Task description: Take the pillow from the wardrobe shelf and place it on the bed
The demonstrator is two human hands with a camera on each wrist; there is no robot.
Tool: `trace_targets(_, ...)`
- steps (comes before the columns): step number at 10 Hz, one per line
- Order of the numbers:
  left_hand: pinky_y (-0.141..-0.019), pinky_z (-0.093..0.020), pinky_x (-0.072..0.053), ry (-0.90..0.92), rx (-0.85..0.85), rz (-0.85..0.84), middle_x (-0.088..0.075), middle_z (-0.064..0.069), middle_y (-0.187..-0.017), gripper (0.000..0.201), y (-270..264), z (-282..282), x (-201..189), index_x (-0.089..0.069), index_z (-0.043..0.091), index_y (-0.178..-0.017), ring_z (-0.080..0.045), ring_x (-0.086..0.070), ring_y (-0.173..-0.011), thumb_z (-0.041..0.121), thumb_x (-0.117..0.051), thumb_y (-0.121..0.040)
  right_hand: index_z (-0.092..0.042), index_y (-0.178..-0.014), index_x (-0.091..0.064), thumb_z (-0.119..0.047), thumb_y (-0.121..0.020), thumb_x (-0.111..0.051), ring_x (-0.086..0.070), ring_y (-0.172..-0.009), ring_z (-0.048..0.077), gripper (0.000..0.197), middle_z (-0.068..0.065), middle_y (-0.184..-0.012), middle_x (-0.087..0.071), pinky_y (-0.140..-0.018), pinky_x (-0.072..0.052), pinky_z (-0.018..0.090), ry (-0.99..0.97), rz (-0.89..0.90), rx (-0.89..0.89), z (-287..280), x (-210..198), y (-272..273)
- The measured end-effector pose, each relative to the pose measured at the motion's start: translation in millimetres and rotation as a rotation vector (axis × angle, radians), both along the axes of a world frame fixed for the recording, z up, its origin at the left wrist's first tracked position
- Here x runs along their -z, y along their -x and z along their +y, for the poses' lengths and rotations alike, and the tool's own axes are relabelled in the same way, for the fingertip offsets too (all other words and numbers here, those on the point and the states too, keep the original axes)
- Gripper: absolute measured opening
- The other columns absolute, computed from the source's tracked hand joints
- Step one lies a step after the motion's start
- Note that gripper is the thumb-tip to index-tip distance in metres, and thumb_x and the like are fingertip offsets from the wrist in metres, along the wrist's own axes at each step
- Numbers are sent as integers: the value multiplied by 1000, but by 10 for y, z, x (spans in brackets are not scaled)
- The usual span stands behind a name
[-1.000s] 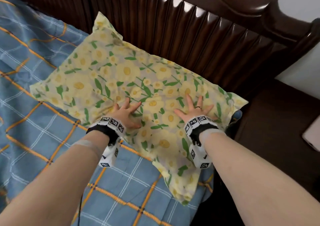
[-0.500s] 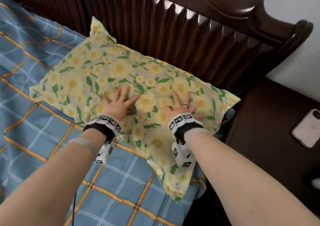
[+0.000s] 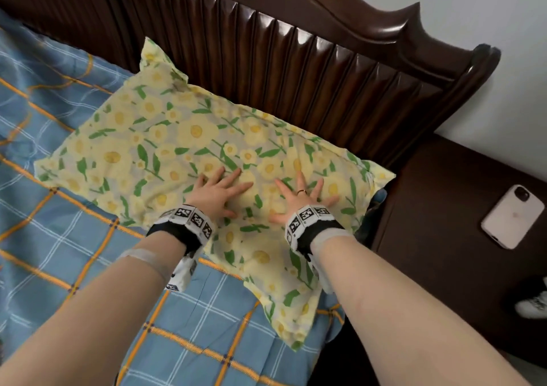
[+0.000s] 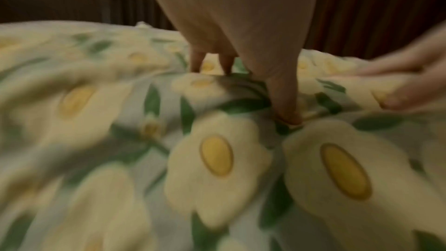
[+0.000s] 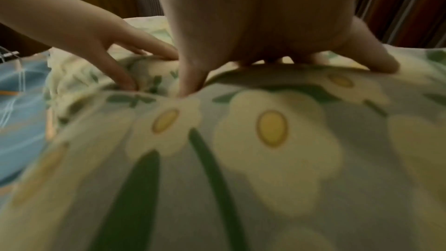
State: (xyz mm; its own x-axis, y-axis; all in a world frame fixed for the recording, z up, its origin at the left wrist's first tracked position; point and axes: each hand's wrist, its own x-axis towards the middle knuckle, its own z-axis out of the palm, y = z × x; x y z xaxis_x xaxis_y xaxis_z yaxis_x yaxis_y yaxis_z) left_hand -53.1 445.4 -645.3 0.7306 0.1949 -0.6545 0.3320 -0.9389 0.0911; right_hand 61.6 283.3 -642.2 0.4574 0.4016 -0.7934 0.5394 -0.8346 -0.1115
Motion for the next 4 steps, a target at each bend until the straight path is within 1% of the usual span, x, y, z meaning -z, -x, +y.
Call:
trace_targets(1, -116, -59, -9, 27, -68, 30, -1, 10, -160, 76, -161, 60, 36, -12, 47, -144, -26, -1, -148, 29, -58, -86, -53, -144, 0, -63, -79, -58, 18, -142, 46, 87, -1, -159, 17, -101, -2, 79, 38, 89, 94, 151, 80, -168)
trace_targets(2, -117, -54, -18, 108, -132, -73, -15, 10, -158, 58, -180, 102, -64, -22, 59, -134, -24, -13, -147, 22, -41, -92, -48, -144, -13, -57, -81, -53, -4, -144, 44, 76, 5, -160, 3, -109, -12, 70, -30, 145, 122, 200, -44, -263)
trace_targets(3, -115, -47, -26, 81, -223, -192, -28, 5, -155, 50, -5, 155, -240, -41, 33, -138, -25, -27, -141, 11, -35, -94, -37, -143, -27, -36, -89, -51, -36, -135, 35, 59, 9, -154, -25, -109, -34, 52, -397, 31, 259, 116, -421, -296)
trace_targets(4, -104, -41, -37, 48, -253, -169, -40, -2, -148, 45, 244, 205, -440, -50, 23, -130, -26, -41, -132, 6, -34, -92, -28, -130, -47, -12, -95, -49, -46, -130, 23, 38, 3, -143, -45, -105, -38, 30, -962, -13, 465, -206, -1185, -262)
